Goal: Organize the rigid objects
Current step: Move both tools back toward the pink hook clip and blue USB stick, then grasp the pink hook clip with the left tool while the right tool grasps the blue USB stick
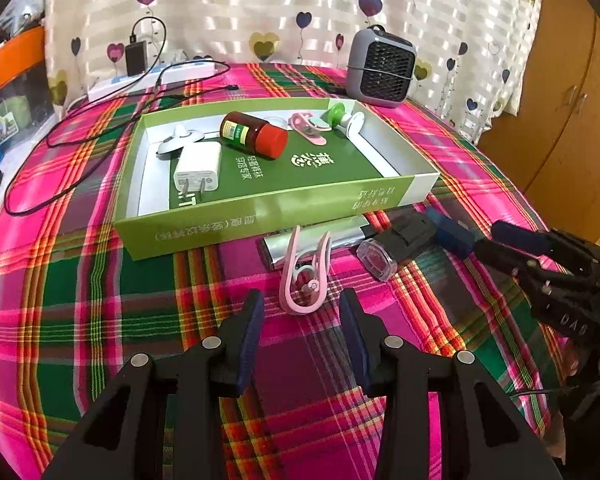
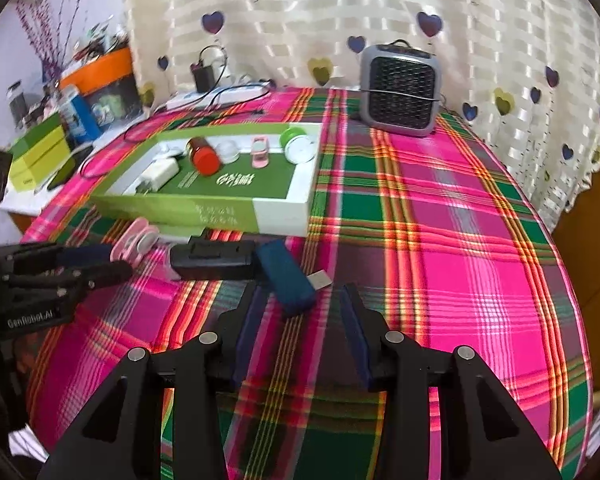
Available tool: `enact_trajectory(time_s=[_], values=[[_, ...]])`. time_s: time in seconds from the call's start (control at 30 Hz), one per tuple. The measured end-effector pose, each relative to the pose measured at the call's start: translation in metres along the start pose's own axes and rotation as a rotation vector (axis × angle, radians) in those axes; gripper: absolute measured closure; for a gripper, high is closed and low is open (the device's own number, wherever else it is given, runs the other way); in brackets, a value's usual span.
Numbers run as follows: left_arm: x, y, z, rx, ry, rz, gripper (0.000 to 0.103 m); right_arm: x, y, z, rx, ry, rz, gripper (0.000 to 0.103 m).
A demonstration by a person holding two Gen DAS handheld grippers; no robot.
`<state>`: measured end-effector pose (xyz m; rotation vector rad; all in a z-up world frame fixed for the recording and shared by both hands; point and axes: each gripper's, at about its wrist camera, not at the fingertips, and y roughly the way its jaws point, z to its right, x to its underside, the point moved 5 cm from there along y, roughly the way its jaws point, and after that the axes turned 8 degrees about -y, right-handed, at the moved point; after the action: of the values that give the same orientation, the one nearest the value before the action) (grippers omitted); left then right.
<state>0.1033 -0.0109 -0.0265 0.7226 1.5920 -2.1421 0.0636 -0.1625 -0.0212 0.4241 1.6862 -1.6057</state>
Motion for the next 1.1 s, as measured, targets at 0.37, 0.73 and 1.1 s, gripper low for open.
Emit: enact_trajectory(time_s=[0.37,0.73,1.1], values=[[-0.003,0.005,0.002,-0.018,0.009,-0.005,0.065,-0.011,0.018,-0.006,0.022,-0.112,-0.035,0.062],[-0.009,0.011,0.001,-0.032,0.008,-0.006,0.065,-0.021,0.036,-0.015,0.023,-0.240,-0.082,0.062],[-0.011,0.013,0.000,-0.032,0.005,-0.006,0.065,-0.022,0.045,-0.016,-0.020,-0.245,-0.115,0.062]])
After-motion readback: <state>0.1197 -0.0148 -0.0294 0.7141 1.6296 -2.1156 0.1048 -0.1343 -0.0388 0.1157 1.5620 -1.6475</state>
